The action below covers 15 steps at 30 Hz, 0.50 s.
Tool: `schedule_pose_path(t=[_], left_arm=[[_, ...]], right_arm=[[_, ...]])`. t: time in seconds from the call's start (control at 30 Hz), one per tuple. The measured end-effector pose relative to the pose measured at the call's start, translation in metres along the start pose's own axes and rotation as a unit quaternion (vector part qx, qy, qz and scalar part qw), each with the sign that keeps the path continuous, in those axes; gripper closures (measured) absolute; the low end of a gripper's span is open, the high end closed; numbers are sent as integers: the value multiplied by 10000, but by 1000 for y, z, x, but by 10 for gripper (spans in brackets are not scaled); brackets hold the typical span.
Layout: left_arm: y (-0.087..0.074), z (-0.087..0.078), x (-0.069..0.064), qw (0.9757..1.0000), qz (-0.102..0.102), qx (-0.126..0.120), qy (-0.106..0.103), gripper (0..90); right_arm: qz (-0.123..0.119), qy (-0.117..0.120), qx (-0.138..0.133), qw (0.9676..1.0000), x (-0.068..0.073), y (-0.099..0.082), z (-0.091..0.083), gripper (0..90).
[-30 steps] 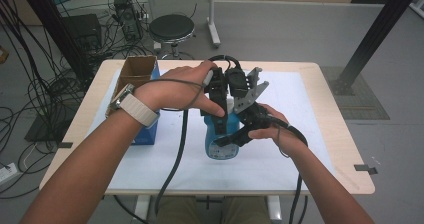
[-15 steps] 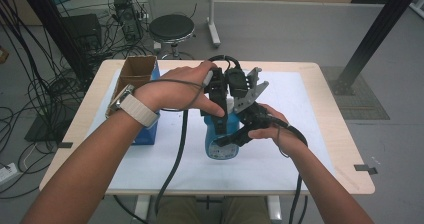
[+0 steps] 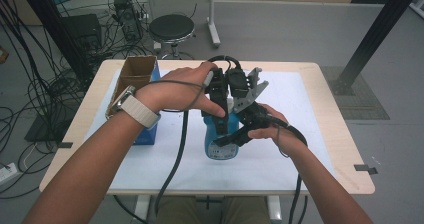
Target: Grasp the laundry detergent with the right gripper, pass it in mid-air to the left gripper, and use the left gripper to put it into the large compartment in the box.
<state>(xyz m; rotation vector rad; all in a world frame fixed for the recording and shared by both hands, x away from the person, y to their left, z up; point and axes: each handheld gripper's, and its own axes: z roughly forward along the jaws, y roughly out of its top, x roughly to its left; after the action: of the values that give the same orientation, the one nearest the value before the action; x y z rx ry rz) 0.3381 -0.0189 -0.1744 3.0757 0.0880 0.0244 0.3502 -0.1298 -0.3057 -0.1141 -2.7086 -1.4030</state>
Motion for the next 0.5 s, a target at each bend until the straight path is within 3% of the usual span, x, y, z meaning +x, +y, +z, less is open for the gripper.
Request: schedule_pose_path(t=[0.5], left_arm=[[0,5,2,10000,-9,-32,-2,86]], right_arm=[[-22,2,0,10000,-1,3,0,429]])
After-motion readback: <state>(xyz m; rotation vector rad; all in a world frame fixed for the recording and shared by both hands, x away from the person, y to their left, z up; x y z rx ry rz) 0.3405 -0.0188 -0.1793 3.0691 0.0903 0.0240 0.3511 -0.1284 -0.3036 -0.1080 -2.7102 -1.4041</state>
